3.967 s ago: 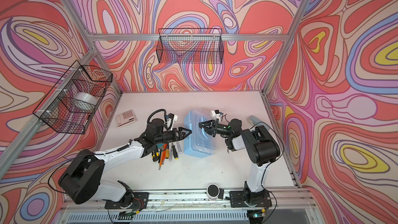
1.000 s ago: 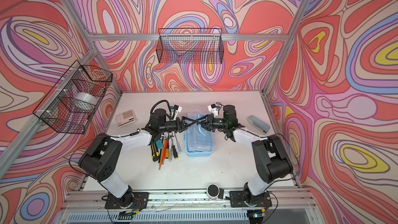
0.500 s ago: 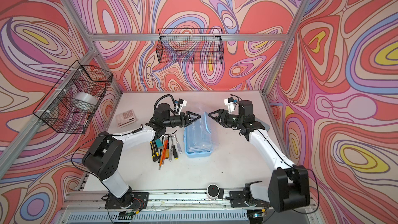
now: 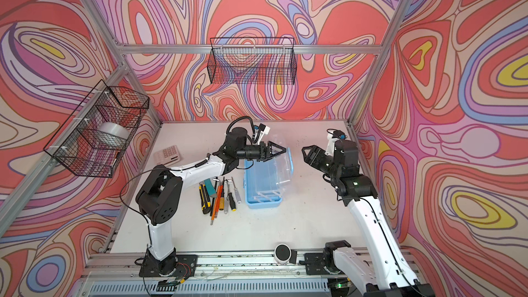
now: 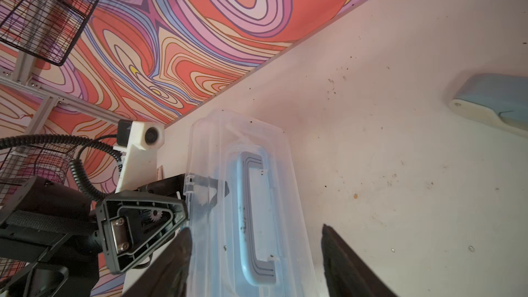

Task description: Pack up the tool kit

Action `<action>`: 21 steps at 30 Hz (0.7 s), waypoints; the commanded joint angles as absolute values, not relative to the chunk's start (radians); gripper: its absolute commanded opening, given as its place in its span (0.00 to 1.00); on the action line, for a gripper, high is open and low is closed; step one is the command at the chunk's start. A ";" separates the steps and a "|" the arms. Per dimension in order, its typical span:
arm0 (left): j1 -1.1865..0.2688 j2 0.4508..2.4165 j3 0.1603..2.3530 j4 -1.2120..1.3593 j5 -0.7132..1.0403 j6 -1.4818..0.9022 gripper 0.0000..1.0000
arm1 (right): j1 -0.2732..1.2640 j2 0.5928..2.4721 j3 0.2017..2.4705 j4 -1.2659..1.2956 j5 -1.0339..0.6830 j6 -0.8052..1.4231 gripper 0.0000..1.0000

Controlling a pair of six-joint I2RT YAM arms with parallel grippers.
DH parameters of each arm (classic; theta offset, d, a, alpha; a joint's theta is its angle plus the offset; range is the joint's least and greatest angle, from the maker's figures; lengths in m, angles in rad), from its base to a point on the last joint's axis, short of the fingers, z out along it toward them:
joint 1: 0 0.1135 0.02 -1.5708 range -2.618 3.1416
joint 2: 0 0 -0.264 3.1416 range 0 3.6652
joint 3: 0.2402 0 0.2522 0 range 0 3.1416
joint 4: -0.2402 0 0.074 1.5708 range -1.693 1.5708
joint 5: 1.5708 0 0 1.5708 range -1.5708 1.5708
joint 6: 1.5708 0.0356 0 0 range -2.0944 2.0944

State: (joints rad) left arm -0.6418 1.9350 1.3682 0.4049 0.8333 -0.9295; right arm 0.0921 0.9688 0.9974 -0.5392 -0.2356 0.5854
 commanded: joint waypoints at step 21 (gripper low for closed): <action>-0.707 2.060 1.652 0.259 0.829 -0.906 0.84 | 0.090 0.948 0.973 -0.512 -0.240 0.552 0.74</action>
State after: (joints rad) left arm -0.6987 2.0415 1.6135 0.2531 0.8112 -0.8940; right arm 0.0921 0.9672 0.9909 -0.5285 -0.2283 0.5621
